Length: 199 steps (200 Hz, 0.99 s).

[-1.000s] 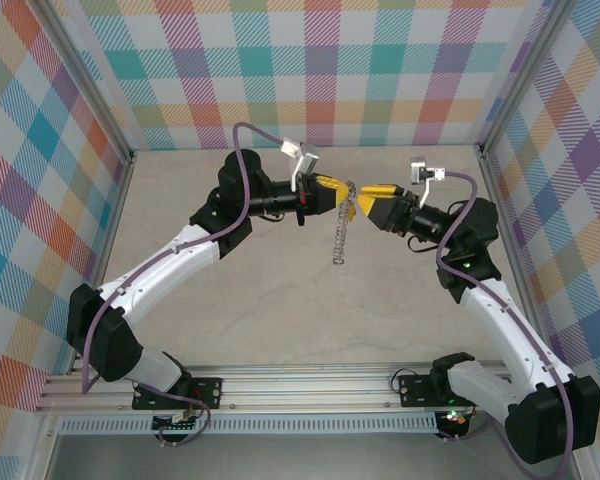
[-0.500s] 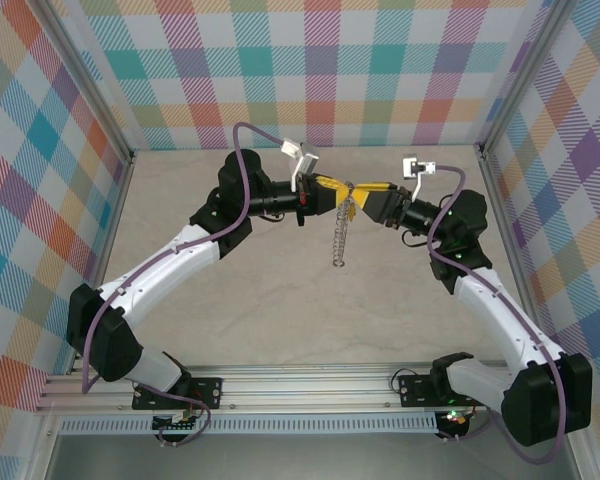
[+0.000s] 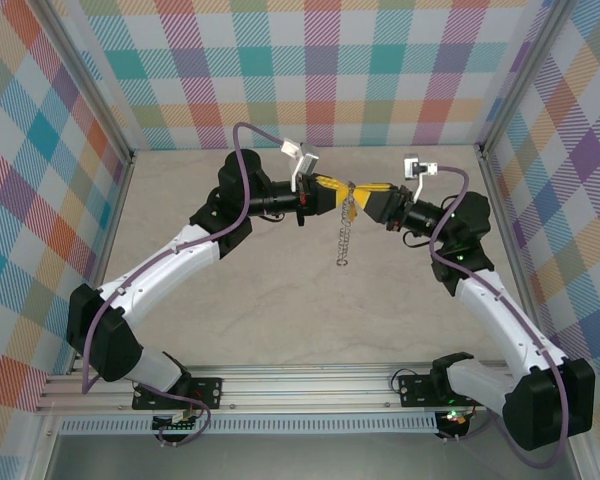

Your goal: Put the keys on the keyring

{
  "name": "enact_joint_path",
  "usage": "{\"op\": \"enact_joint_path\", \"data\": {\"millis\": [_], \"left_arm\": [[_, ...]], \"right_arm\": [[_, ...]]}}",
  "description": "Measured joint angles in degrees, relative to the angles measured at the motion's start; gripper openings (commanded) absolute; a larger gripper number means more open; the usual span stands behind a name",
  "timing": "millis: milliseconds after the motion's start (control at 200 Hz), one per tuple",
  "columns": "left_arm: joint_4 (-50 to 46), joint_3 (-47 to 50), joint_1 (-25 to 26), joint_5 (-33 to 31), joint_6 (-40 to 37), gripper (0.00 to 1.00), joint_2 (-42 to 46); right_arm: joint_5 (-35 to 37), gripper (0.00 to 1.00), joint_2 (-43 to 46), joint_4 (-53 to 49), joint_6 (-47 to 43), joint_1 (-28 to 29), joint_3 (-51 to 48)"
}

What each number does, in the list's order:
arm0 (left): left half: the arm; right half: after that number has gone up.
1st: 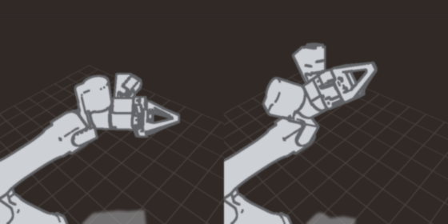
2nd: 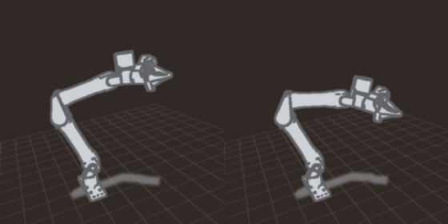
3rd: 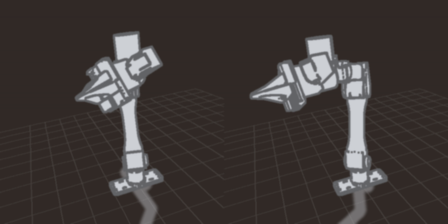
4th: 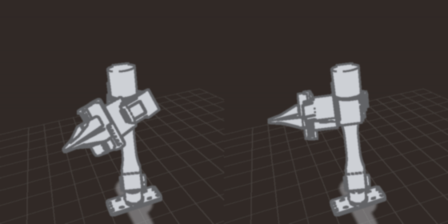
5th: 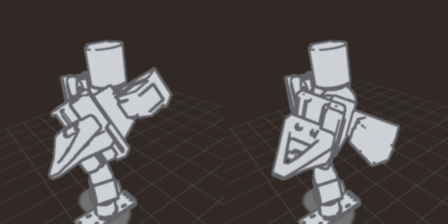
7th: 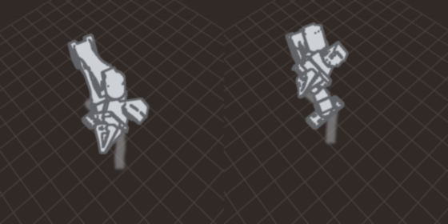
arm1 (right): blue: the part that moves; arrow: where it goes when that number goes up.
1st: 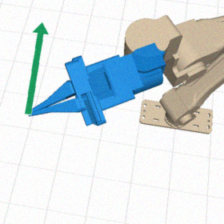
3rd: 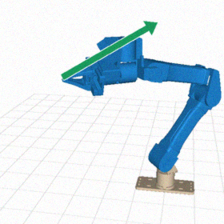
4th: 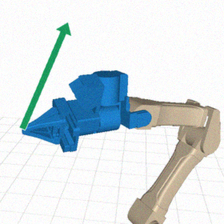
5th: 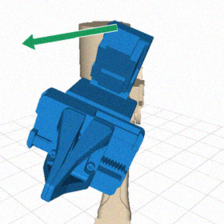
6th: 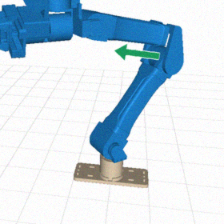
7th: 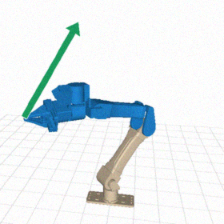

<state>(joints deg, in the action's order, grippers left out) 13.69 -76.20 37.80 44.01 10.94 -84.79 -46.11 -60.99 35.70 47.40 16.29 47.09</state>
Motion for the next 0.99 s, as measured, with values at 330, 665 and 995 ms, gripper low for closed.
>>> {"op": "enact_joint_path", "data": {"millis": [330,665,995], "left_arm": [[0.0,0.0,0.0,-0.1,0.0,0.0,0.0],[0.0,0.0,0.0,-0.1,0.0,0.0,0.0],[0.0,0.0,0.0,-0.1,0.0,0.0,0.0]], "right_arm": [[0.2,0.38,2.0,-1.9,-0.3,0.2,-0.2],[4.3,0.52,6.5,-9.4,-4.5,0.1,-0.7],[2.9,0.36,4.8,-8.4,-4.0,0.2,-0.7]]}}
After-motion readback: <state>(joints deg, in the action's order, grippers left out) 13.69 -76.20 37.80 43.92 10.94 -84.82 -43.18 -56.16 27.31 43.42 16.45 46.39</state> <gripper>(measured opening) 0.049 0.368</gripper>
